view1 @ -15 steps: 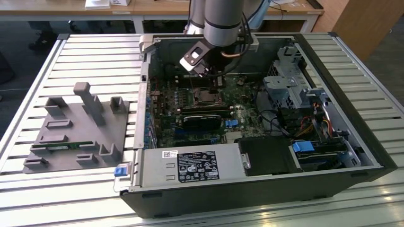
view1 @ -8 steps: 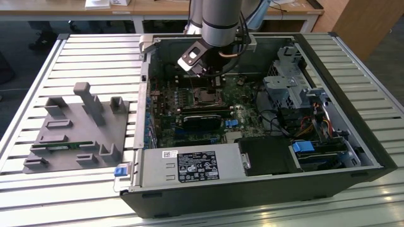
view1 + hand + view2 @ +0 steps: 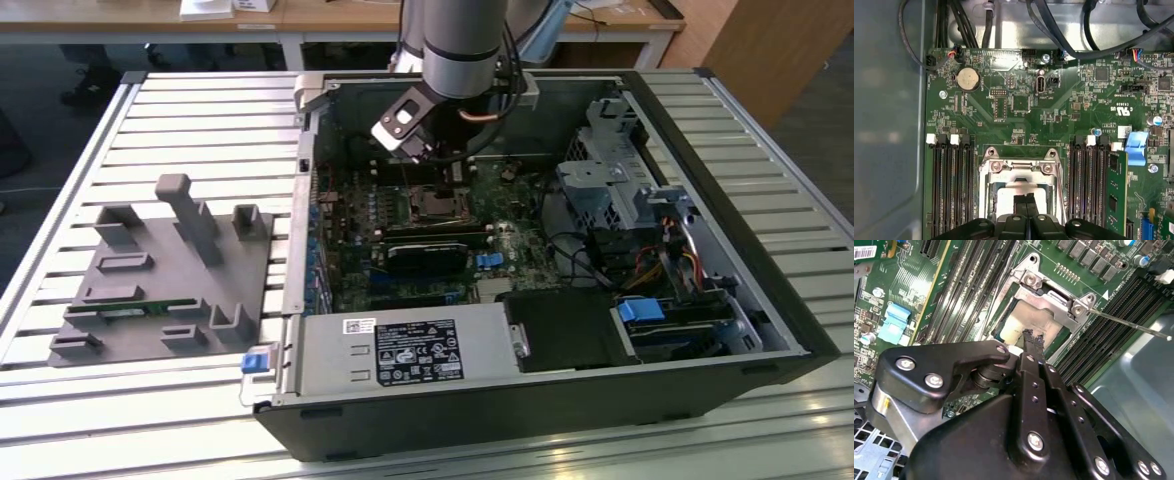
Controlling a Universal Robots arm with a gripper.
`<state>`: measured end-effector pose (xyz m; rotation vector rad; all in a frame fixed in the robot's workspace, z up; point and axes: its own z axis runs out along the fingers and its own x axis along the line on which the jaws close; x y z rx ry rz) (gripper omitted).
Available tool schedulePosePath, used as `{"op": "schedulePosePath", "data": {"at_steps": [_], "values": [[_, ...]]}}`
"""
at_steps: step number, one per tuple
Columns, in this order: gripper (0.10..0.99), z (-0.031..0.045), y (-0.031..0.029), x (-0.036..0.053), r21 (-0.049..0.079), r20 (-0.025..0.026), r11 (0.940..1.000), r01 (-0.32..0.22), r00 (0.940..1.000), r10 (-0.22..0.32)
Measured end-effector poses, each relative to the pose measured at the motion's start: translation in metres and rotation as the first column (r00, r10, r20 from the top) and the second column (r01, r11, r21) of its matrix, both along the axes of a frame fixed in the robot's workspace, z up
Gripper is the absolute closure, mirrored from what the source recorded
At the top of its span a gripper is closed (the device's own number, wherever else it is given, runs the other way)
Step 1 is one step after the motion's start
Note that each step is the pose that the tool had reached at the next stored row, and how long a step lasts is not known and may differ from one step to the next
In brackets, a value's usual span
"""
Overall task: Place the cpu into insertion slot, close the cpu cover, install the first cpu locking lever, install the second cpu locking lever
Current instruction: 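Close the cpu cover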
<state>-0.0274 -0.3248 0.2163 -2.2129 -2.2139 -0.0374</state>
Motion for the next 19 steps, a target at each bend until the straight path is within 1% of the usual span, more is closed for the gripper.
{"op": "schedulePosePath", "data": {"at_steps": [3, 13, 19], "values": [[0.969, 0.0000, 0.0000, -0.0023, 0.000, 0.0000, 1.0000, 0.000, 1.0000, 0.000], [0.969, -0.0003, 0.0000, -0.0141, 0.000, 0.0000, 1.0000, 0.000, 1.0000, 0.000], [0.969, -0.0025, 0.0000, -0.0233, 0.000, 0.0000, 1.0000, 0.000, 1.0000, 0.000]]}}
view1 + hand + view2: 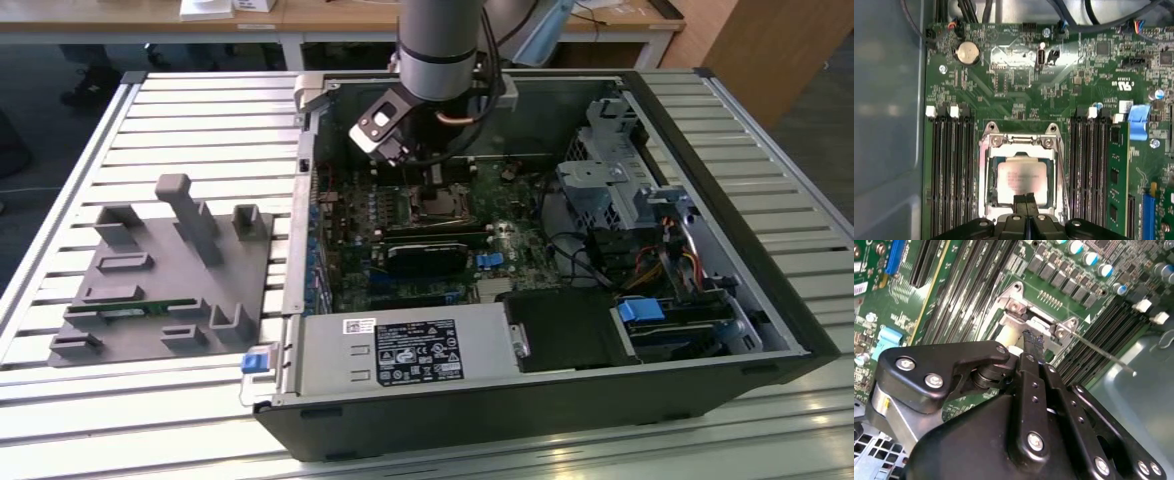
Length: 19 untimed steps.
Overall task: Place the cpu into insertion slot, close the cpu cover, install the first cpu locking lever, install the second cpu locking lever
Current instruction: 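Close the cpu cover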
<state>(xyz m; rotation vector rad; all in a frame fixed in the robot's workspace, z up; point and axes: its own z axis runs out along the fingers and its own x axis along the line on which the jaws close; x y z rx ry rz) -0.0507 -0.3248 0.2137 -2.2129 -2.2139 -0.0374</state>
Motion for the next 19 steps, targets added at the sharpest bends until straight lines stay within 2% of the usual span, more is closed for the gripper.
{"op": "schedulePosePath", "data": {"at_steps": [8, 19], "values": [[0.969, -0.0106, 0.0003, -0.0018, 0.000, -0.0014, 1.0000, 0.000, 1.0000, 0.000], [0.969, -0.0143, 0.0003, 0.0007, 0.001, -0.0018, 1.0000, 0.000, 1.0000, 0.000]]}}
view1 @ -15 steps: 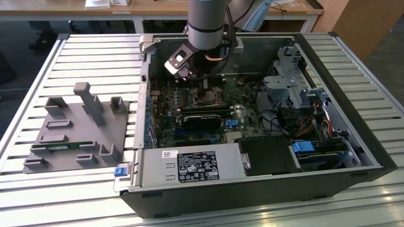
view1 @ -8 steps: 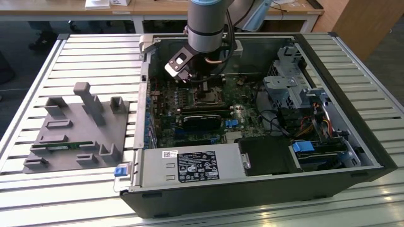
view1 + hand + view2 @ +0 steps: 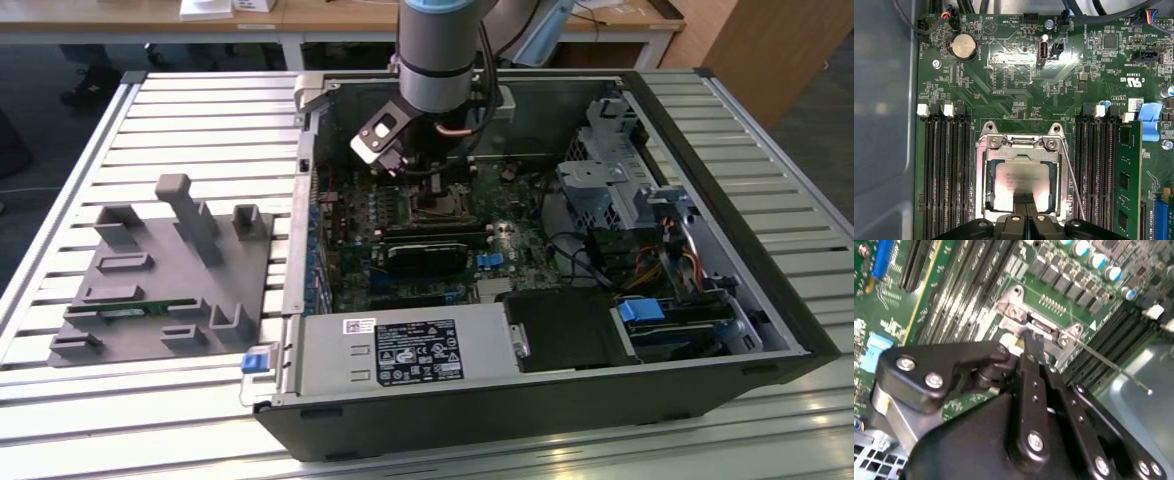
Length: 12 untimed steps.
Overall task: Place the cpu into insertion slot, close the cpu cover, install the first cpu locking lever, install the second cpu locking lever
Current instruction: 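Close the cpu cover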
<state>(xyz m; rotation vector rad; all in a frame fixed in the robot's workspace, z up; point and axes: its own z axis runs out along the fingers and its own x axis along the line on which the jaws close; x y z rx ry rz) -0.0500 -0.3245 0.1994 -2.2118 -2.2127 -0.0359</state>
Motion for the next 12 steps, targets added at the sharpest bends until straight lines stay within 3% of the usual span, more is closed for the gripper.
{"op": "schedulePosePath", "data": {"at_steps": [5, 12], "values": [[0.969, 0.0088, 0.0001, 0.0002, 0.000, 0.0000, 1.0000, 0.000, 1.0000, 0.000], [0.969, 0.0089, 0.0000, 0.0076, 0.000, -0.0017, 1.0000, 0.000, 1.0000, 0.000]]}}
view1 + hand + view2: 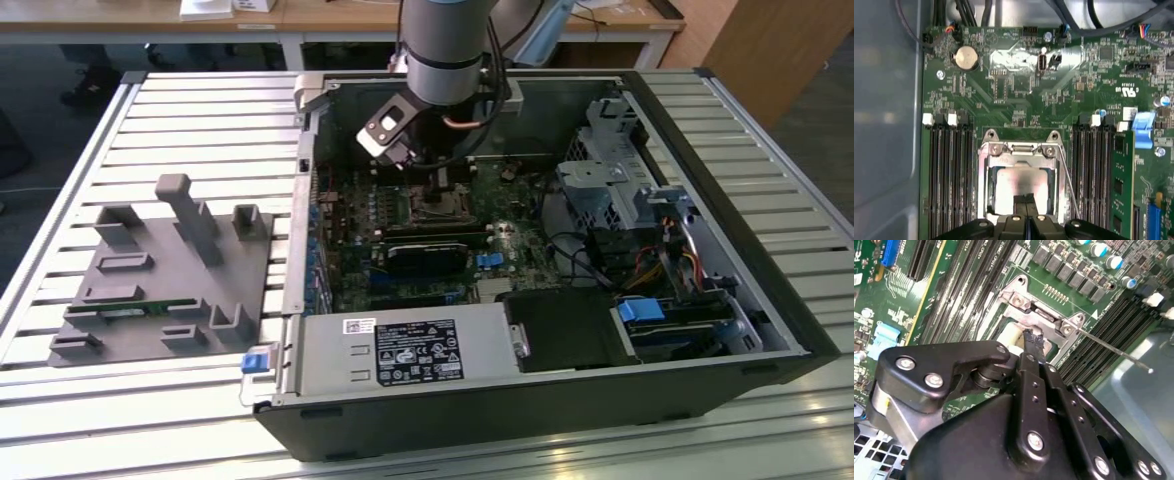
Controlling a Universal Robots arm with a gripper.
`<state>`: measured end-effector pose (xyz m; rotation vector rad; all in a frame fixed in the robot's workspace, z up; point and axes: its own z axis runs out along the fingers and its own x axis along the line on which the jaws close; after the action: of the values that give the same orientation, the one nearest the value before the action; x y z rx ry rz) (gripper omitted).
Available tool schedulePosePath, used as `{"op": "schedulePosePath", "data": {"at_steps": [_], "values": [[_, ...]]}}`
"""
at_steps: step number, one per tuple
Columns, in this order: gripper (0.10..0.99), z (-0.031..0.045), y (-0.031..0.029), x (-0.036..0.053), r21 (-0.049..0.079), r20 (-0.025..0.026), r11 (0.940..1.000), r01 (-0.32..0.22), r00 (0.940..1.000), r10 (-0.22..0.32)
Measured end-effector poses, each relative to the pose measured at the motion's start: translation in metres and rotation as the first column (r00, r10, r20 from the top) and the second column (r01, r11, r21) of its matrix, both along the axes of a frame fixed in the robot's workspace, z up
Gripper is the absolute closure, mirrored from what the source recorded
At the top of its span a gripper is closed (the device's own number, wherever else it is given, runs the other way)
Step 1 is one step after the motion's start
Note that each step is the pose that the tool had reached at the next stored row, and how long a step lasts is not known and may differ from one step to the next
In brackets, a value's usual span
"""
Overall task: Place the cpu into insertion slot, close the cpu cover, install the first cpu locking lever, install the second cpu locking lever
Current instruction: 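Close the cpu cover, then install the first cpu locking lever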
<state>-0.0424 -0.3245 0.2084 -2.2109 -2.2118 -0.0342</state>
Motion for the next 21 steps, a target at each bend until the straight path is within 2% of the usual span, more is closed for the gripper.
{"op": "schedulePosePath", "data": {"at_steps": [11, 21], "values": [[0.969, 0.0000, 0.0000, 0.0142, 0.000, -0.0028, 1.0000, 0.000, 1.0000, 0.000], [0.969, 0.0004, 0.0001, 0.0165, 0.000, -0.0031, 1.0000, 0.000, 1.0000, 0.000]]}}
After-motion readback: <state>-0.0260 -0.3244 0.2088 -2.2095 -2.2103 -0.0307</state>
